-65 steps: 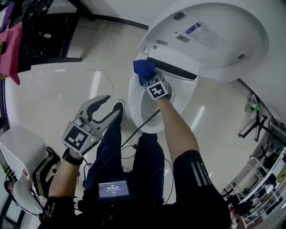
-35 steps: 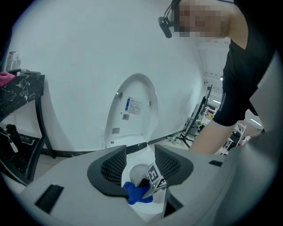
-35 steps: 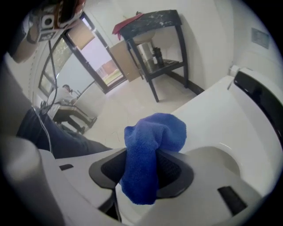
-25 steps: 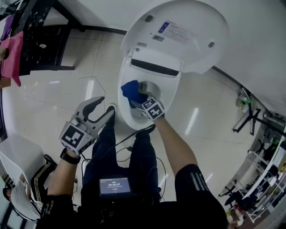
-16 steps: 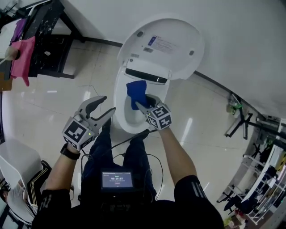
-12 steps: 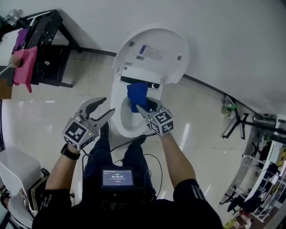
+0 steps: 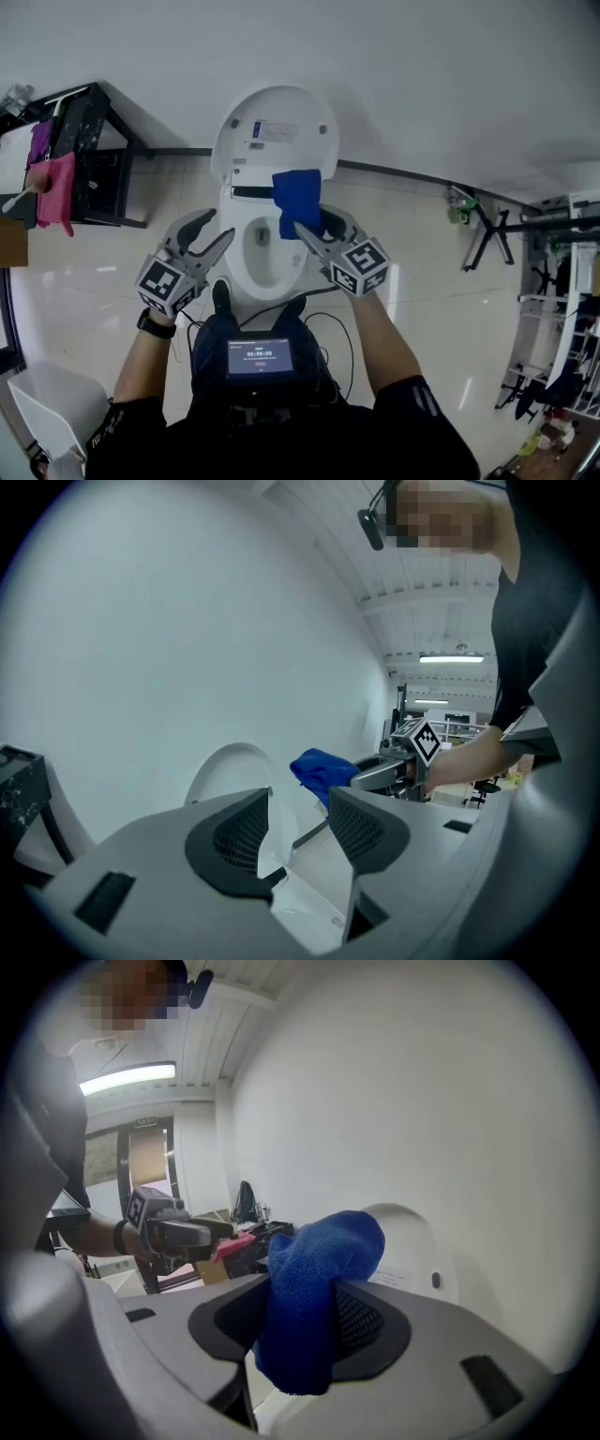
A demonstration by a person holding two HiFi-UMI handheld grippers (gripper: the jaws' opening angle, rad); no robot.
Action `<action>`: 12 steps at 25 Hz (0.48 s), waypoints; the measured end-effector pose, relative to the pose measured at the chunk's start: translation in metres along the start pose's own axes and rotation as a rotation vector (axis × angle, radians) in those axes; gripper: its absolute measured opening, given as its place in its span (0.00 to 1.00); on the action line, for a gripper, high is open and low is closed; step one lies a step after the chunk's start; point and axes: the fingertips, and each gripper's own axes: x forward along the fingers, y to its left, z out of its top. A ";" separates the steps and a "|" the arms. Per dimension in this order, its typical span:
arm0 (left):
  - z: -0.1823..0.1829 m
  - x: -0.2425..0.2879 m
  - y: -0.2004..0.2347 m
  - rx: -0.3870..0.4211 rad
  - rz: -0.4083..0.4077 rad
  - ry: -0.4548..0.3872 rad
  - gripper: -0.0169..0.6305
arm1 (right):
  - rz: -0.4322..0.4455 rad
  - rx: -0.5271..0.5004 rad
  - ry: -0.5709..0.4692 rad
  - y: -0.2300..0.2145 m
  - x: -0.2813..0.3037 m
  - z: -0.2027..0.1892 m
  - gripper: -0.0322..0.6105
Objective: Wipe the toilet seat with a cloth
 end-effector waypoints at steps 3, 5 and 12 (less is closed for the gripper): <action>0.009 0.000 -0.008 0.020 -0.010 -0.006 0.34 | -0.017 -0.003 -0.039 0.002 -0.028 0.021 0.37; 0.011 0.001 -0.013 0.022 -0.015 -0.008 0.34 | -0.025 0.006 -0.065 0.004 -0.046 0.030 0.37; 0.030 -0.001 -0.033 -0.018 -0.008 -0.021 0.34 | -0.048 0.034 -0.097 0.014 -0.097 0.032 0.37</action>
